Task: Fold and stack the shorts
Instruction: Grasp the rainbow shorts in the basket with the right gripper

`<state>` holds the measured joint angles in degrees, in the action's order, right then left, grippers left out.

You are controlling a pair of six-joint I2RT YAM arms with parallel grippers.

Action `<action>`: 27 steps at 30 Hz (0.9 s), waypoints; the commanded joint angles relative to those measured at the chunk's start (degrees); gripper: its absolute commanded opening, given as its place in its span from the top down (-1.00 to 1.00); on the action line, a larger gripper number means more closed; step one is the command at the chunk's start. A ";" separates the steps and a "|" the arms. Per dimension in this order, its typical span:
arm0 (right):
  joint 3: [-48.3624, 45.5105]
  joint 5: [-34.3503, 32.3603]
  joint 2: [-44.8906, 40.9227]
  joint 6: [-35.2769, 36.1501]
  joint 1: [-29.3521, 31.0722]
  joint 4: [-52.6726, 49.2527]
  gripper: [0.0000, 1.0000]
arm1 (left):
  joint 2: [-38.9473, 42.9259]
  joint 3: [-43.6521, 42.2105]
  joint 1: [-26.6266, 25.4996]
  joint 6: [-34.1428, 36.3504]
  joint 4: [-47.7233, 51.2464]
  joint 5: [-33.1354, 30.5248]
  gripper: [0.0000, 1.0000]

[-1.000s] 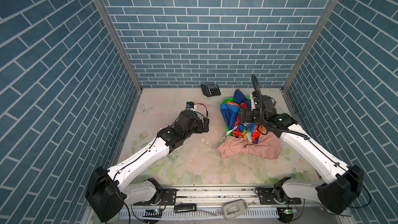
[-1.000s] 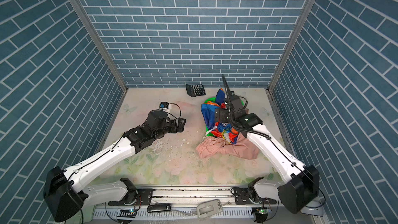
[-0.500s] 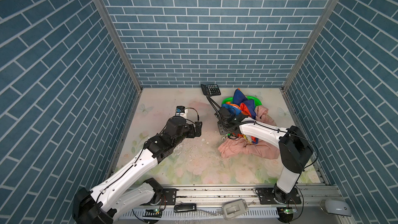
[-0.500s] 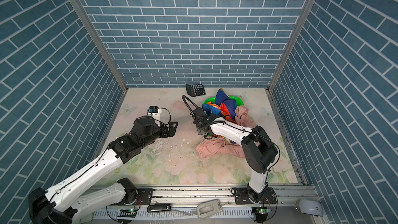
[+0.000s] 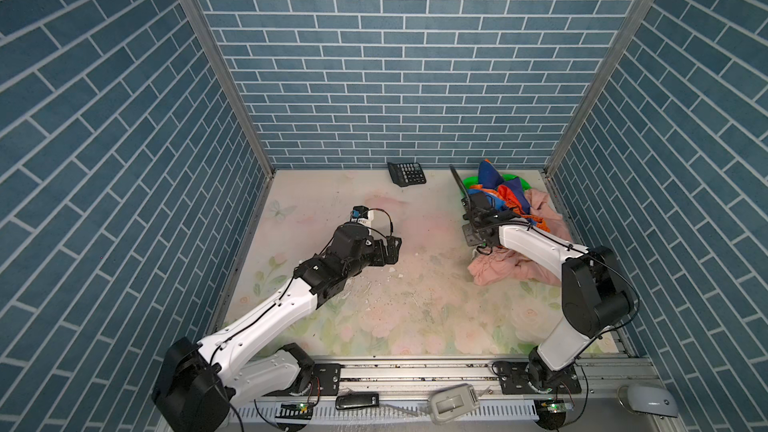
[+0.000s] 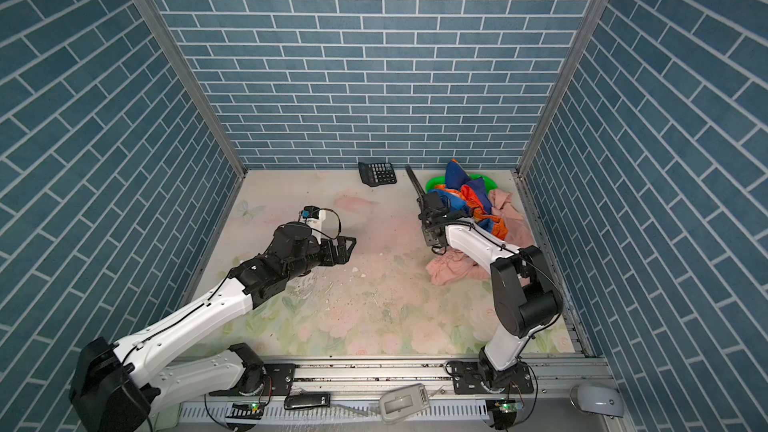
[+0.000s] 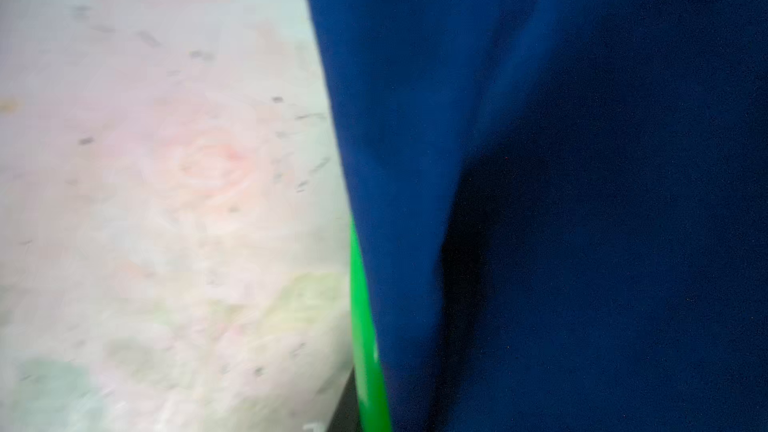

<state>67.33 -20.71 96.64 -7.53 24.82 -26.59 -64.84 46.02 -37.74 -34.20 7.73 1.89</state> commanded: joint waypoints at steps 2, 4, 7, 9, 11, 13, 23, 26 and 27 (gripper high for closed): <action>5.57 3.83 2.54 5.06 -4.89 1.95 1.00 | -2.05 2.50 0.12 -1.90 -5.51 2.50 -0.99; 6.88 6.09 4.26 8.07 -6.81 3.20 1.00 | -3.04 3.24 0.03 -2.07 -5.91 2.85 -0.99; 7.57 9.20 5.86 12.31 -9.32 6.60 1.00 | -4.37 3.90 -0.08 -2.13 -6.25 3.20 -0.99; 8.43 10.51 7.30 15.42 -10.58 7.68 1.00 | -5.16 4.08 -0.15 -2.03 -6.25 3.21 -0.99; 10.33 9.61 9.47 18.11 -11.50 7.41 1.00 | -6.08 4.29 -0.15 -2.04 -6.32 3.12 -0.99; 13.32 9.68 11.56 18.30 -12.36 4.38 1.00 | -7.17 4.43 -0.16 -2.02 -6.64 3.08 -0.99; 19.31 12.74 8.51 9.20 -12.60 -3.07 -0.17 | -13.29 8.43 -0.15 -1.55 -7.66 6.13 -0.99; 19.00 15.50 1.83 5.16 -12.71 -4.89 -0.84 | -14.93 11.29 -0.32 -0.79 -6.56 7.54 -0.99; 18.17 15.59 -1.53 3.69 -12.90 -5.13 -0.97 | -15.60 12.43 -0.36 -0.25 -5.99 7.75 -0.99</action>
<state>84.73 -8.49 104.51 1.43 11.99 -28.75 -79.55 55.29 -37.82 -36.03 1.39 7.81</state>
